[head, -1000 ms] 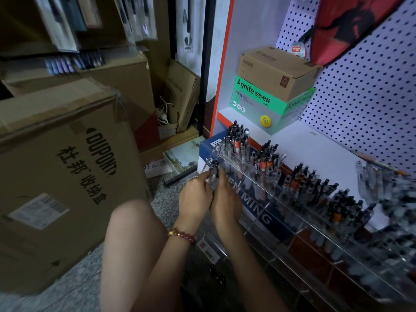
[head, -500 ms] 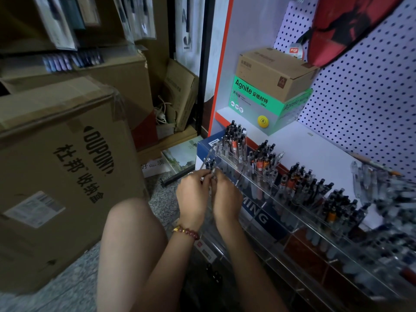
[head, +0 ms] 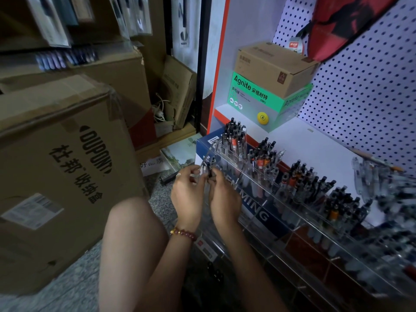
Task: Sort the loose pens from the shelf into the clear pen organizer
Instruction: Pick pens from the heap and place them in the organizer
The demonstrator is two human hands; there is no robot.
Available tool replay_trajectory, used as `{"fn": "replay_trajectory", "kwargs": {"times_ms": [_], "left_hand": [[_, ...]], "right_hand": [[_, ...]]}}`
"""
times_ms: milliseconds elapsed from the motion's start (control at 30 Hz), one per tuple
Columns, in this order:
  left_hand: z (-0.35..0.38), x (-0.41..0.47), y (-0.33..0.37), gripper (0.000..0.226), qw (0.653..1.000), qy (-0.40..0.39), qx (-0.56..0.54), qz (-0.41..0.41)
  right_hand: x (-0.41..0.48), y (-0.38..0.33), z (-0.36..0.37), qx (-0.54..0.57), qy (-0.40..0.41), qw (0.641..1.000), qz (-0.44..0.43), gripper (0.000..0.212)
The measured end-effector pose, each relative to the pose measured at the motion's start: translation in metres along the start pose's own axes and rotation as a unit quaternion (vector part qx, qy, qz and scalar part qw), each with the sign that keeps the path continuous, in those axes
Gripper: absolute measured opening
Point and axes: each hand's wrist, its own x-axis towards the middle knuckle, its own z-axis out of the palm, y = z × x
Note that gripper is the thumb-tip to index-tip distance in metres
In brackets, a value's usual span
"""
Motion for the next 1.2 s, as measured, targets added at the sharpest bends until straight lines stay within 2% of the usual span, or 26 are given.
{"fn": "replay_trajectory", "kwargs": {"times_ms": [133, 367, 500, 633, 733, 867, 1067, 1200], "left_hand": [[0.000, 0.011, -0.008, 0.016, 1.000, -0.014, -0.019, -0.017], [0.001, 0.010, -0.001, 0.023, 0.997, -0.071, -0.020, 0.026], [0.003, 0.009, -0.001, 0.033, 0.998, -0.055, -0.032, 0.005], [0.006, 0.017, -0.001, 0.023, 0.999, -0.034, 0.000, -0.002], [0.010, 0.022, 0.005, 0.029, 0.999, -0.043, 0.029, -0.003], [0.011, 0.029, 0.007, 0.036, 0.996, -0.078, 0.026, -0.018], [0.002, 0.027, -0.010, 0.023, 0.994, -0.105, -0.013, -0.015], [-0.008, 0.024, -0.011, 0.025, 0.994, -0.104, -0.018, -0.019]], "right_hand": [[-0.001, 0.000, 0.011, 0.042, 0.053, 0.997, -0.026, 0.043], [0.001, 0.001, 0.014, -0.008, 0.080, 0.995, -0.062, 0.049], [0.000, 0.002, 0.014, -0.010, 0.076, 0.995, -0.070, 0.048], [0.000, 0.003, 0.015, -0.008, 0.113, 0.991, -0.073, 0.054], [0.000, 0.006, 0.013, 0.006, 0.061, 0.998, -0.025, 0.051], [0.001, 0.010, 0.006, 0.001, 0.001, 1.000, -0.008, 0.051], [-0.004, 0.009, -0.004, 0.035, -0.021, 0.999, -0.022, 0.056], [-0.011, 0.010, -0.014, 0.044, -0.006, 0.998, -0.043, 0.047]]}}
